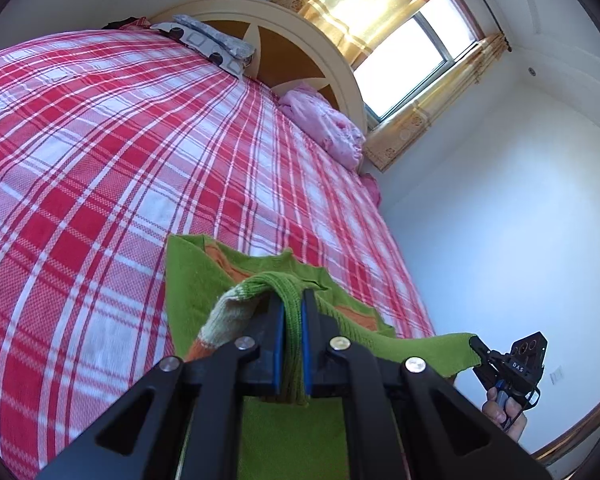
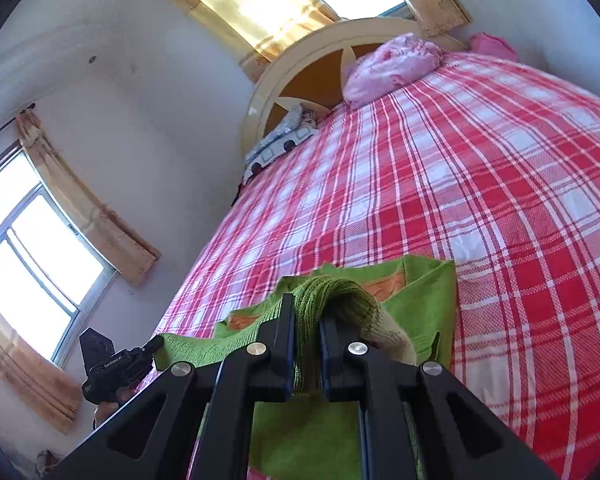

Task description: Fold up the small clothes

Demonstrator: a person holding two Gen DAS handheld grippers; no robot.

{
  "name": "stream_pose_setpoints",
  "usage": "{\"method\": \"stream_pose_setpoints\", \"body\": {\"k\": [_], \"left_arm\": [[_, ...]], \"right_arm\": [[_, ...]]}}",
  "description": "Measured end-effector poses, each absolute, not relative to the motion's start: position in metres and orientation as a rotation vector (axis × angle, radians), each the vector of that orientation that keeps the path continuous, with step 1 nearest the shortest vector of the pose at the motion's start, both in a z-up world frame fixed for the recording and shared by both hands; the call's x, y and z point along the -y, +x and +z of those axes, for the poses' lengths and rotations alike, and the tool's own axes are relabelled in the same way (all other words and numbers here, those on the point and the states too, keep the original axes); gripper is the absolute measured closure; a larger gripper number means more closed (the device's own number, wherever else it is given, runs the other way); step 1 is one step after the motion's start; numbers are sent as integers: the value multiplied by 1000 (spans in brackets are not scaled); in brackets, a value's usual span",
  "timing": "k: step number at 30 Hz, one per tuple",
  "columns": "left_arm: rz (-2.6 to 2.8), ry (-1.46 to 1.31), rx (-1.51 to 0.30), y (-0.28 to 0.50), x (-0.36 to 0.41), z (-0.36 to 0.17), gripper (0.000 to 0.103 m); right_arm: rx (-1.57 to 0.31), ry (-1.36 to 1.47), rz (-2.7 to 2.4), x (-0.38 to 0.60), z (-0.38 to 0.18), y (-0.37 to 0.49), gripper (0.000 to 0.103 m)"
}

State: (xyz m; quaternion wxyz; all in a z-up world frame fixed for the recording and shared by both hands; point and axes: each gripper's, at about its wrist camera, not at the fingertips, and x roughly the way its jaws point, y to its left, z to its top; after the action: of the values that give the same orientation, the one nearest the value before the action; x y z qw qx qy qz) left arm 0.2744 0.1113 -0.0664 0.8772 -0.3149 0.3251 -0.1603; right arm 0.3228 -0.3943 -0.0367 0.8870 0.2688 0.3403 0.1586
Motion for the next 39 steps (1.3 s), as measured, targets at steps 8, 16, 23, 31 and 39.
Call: {"method": "stream_pose_setpoints", "body": {"k": [8,16,23,31,39], "left_arm": [[-294,-666,-740,316,-111,-96,96],[-222,-676,-786,334,-112,-121,89],[-166,-696,-765,319,-124,-123,68],[-213,-588,-826,270,-111,-118,68],[-238,-503,-837,200,-105,-126,68]], "right_arm": [[-809,570,281,398,-81,392,94],[-904,583,243,401,-123,444,82],[-866,475,210,389,-117,447,19],[-867,324,180,384,-92,382,19],[-868,331,181,396,-98,293,26]]}}
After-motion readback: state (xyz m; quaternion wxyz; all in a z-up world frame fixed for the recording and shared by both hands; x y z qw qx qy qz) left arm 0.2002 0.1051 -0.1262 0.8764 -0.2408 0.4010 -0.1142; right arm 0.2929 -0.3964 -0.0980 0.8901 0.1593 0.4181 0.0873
